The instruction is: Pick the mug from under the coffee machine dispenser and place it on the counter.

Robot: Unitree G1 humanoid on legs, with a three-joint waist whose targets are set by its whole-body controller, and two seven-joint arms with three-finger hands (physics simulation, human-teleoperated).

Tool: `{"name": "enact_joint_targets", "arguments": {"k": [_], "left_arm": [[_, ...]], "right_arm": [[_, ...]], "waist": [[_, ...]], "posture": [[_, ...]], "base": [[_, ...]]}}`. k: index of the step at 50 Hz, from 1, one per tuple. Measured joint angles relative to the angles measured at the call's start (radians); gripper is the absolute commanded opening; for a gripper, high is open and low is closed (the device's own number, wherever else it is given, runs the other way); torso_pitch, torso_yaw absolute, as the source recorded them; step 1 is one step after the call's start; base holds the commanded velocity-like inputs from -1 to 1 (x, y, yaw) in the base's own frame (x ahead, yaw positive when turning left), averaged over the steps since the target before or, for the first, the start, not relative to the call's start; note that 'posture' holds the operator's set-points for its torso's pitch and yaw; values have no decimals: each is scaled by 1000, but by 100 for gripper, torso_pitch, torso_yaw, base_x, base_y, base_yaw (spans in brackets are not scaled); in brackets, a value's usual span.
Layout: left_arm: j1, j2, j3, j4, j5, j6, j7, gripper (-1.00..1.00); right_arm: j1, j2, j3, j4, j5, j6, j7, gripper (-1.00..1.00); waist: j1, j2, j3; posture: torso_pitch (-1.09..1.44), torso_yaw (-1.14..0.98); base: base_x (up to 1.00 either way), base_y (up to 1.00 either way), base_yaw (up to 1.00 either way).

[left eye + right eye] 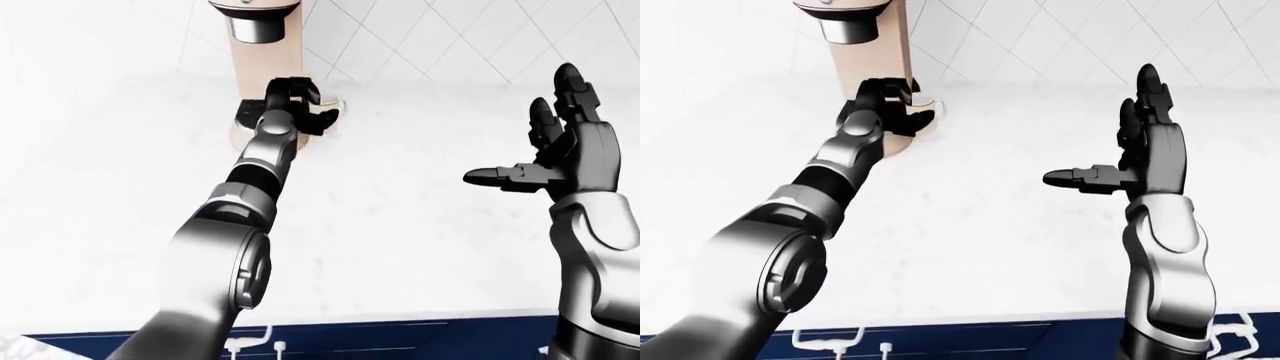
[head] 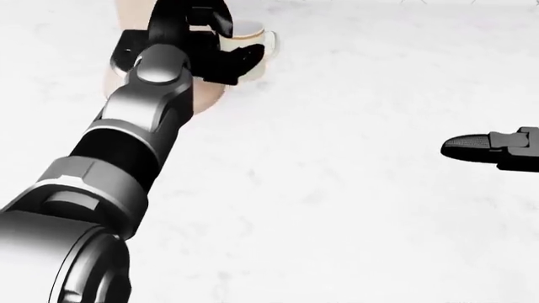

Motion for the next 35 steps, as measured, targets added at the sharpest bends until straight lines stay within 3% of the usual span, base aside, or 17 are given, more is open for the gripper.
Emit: {"name": "enact_joint_targets", "arguments": {"k": [15,25,35], "left_arm": [[-6,-21,-56,-89,-68,11,-81,-100],[100,29,-89,-216,-93,59,-107,-100],[214,16,-116,-417,-111,156,-128,-100]], "right_arm": [[2,2,3,-6,-3,4,0,100],[1,6,6,-8,-12,7,0,100],[-3,6,9,-10,-14,11,6,100]], "waist": [[-5,-5,1],[-5,-3,1],[-2,-3,-1]], "posture": [[0,0],[0,0],[0,0]], "base": [[0,0,0],[0,0,0],[0,0,0]]}}
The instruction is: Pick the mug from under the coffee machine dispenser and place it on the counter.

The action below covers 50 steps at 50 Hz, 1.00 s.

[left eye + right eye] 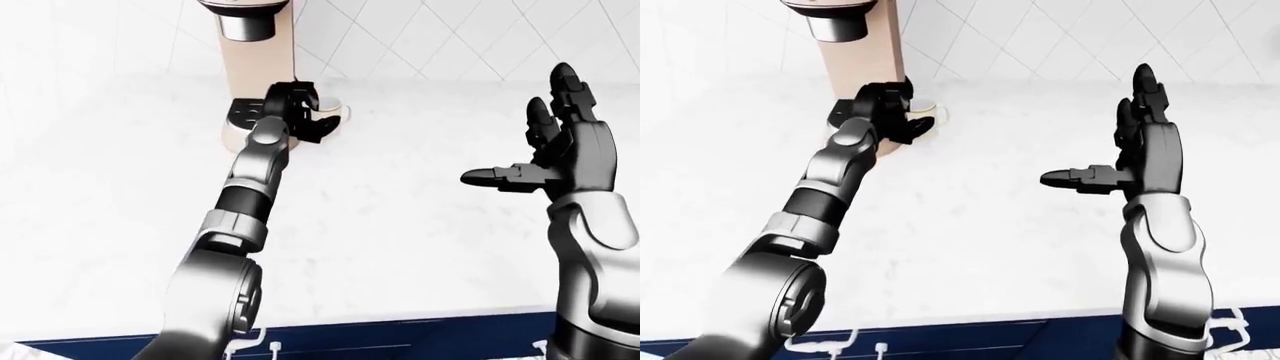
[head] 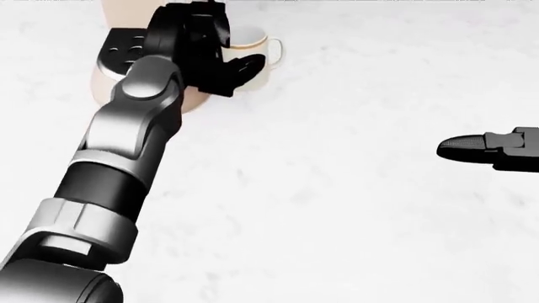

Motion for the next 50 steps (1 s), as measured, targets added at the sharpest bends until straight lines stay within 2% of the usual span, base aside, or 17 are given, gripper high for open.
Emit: {"name": "enact_joint_targets", "arguments": {"k": [11,16,24,35,45,50], "left_arm": [[147,-25,-32,-334,-9,191,-8,-100],[190,-30,-33,-351,0,201,-15,-100],[242,-34,-56,-481,16,262,-31,-100],[288,-55,-73,-569,17,312,-57,-100],[297,-65,-78,-461,12,271,-115,-100],[272,-71,-51,-314,0,184,-122,-100]], "right_arm": [[-4,-2,0,-2,-1,3,-1,100],[-3,-1,2,-3,-4,5,1,100],[-2,-2,-2,-6,-6,5,1,100],[-5,-1,-1,-8,-8,10,-1,100],[-5,-5,-6,-9,-6,8,0,100],[-4,-5,-8,-11,-6,10,-2,100]], "waist": [[-3,5,3],[-2,7,2],[-5,32,-20],[-5,59,-42],[-9,58,-49],[-4,45,-36]], "posture": [[0,0],[0,0],[0,0],[0,0],[0,0],[0,0]], "base": [[0,0,0],[0,0,0],[0,0,0],[0,0,0],[0,0,0],[0,0,0]]}}
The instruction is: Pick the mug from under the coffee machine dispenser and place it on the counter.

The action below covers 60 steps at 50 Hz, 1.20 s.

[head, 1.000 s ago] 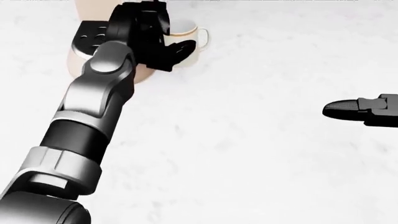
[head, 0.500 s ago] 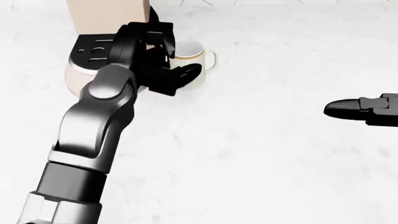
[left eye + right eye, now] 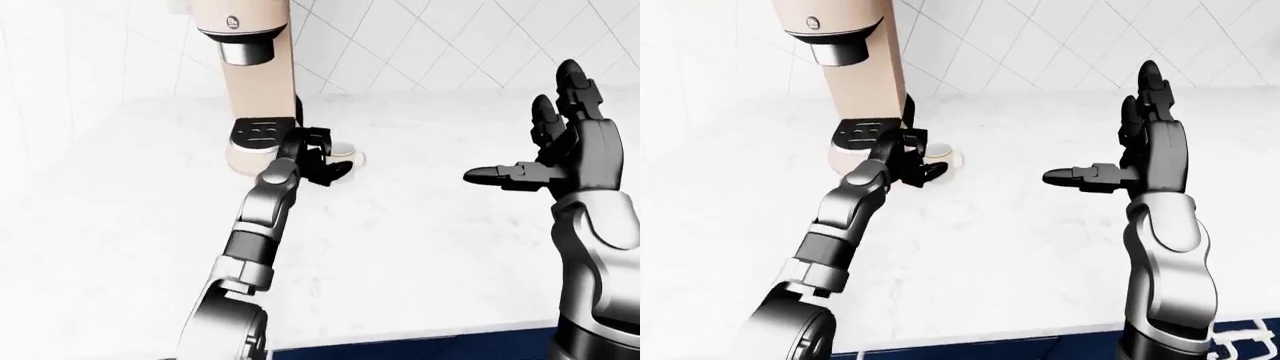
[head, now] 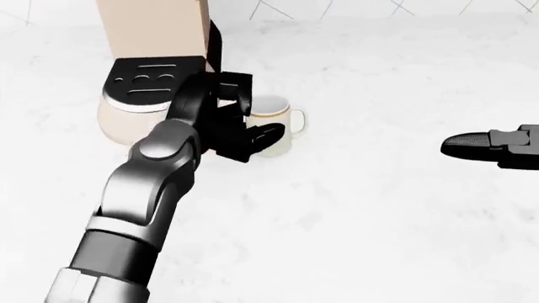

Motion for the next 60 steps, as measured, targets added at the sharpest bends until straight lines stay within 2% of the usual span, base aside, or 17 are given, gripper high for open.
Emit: {"name": "enact_joint_targets", "arguments": {"k": [4,9,14,20,21,22,23,24,25,27,28,39,52,60], "left_arm": [[-36,0,17,92,-12,-83,-4,-100],[-104,5,23,246,-17,-186,-13,-100],[-166,18,41,389,-18,-277,-13,-100],[-162,17,38,384,-3,-297,-9,-100],[-160,17,38,377,-1,-293,-12,-90],[-158,16,37,370,0,-289,-15,-42],[-156,16,36,364,1,-287,-18,-36],[-154,15,35,359,2,-285,-22,-16],[-152,13,34,355,4,-284,-25,38],[-150,9,33,348,3,-281,-35,94],[-149,6,31,345,1,-279,-43,100],[-144,-6,17,322,12,-260,-84,100],[-107,0,4,220,31,-208,-61,100],[-88,34,16,167,55,-177,-42,100]], "right_arm": [[2,3,7,-2,3,2,3,100],[1,5,9,-4,4,2,6,100],[2,3,6,-7,3,-3,6,100],[3,2,3,-2,0,-1,3,100],[3,2,3,-2,0,0,3,100],[3,2,4,-2,0,0,3,100],[3,3,5,-2,0,0,3,100],[3,3,5,-3,0,0,4,100],[4,3,5,-4,1,0,4,100],[3,2,5,-4,1,1,5,100],[3,2,5,-4,1,2,5,100],[-1,-1,2,-11,2,6,3,100],[-1,1,6,-11,-1,8,4,100],[-2,1,6,-6,-1,7,5,100]], "waist": [[2,-21,17],[6,-40,25],[5,-49,26],[7,-52,26],[8,-51,26],[8,-51,26],[9,-51,25],[9,-51,25],[10,-50,24],[10,-50,22],[11,-50,22],[1,-50,19],[-6,-46,24],[-7,-42,26]], "posture": [[0,0],[0,0],[0,0],[0,0],[0,0],[0,0],[0,0],[0,0],[0,0],[0,0],[0,0],[0,0],[0,0],[0,0]], "base": [[0,0,0],[0,0,0],[0,0,0],[0,0,0],[0,0,0],[0,0,0],[0,0,0],[0,0,0],[0,0,0],[0,0,0],[0,0,0],[0,0,0],[0,0,0],[0,0,0]]}}
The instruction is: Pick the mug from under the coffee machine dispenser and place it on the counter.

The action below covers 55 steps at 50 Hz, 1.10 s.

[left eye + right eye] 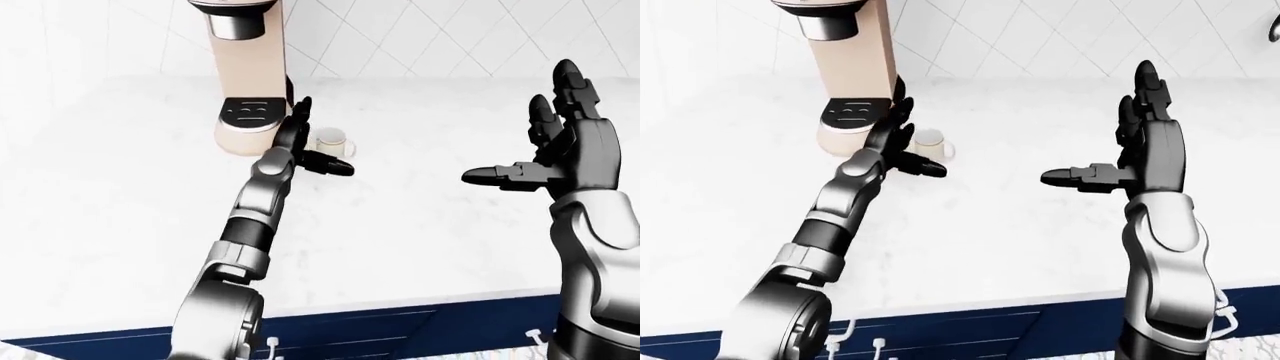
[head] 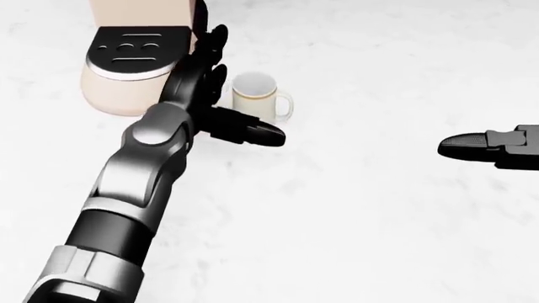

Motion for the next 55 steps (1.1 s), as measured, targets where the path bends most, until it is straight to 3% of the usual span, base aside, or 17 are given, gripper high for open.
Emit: {"name": "enact_joint_targets", "arguments": {"k": [11,19,22,31,39,45,55], "left_arm": [[68,-1,-7,-195,-1,141,1,100],[120,0,-30,-579,-7,352,-11,100],[127,-3,-33,-647,-8,398,-18,100],[141,2,-26,-768,-13,527,-29,100],[47,32,0,-766,-42,580,-27,100],[-37,44,-1,-694,-52,559,-33,100],[-73,55,-2,-808,-66,652,-41,100]], "right_arm": [[-6,-2,1,-5,1,4,1,100],[-5,-4,-3,-9,1,9,-2,100],[-5,-3,-2,-8,0,10,-2,100],[8,20,20,-1,-17,-10,-3,100],[20,38,29,-1,-29,-17,9,100],[15,39,31,-25,-28,-5,14,100],[27,63,52,-14,-42,-18,13,100]], "waist": [[4,6,-2],[6,30,-12],[7,33,-13],[6,42,-11],[9,16,18],[11,8,21],[10,8,24]], "posture": [[0,0],[0,0],[0,0],[0,0],[0,0],[0,0],[0,0]], "base": [[0,0,0],[0,0,0],[0,0,0],[0,0,0],[0,0,0],[0,0,0],[0,0,0]]}}
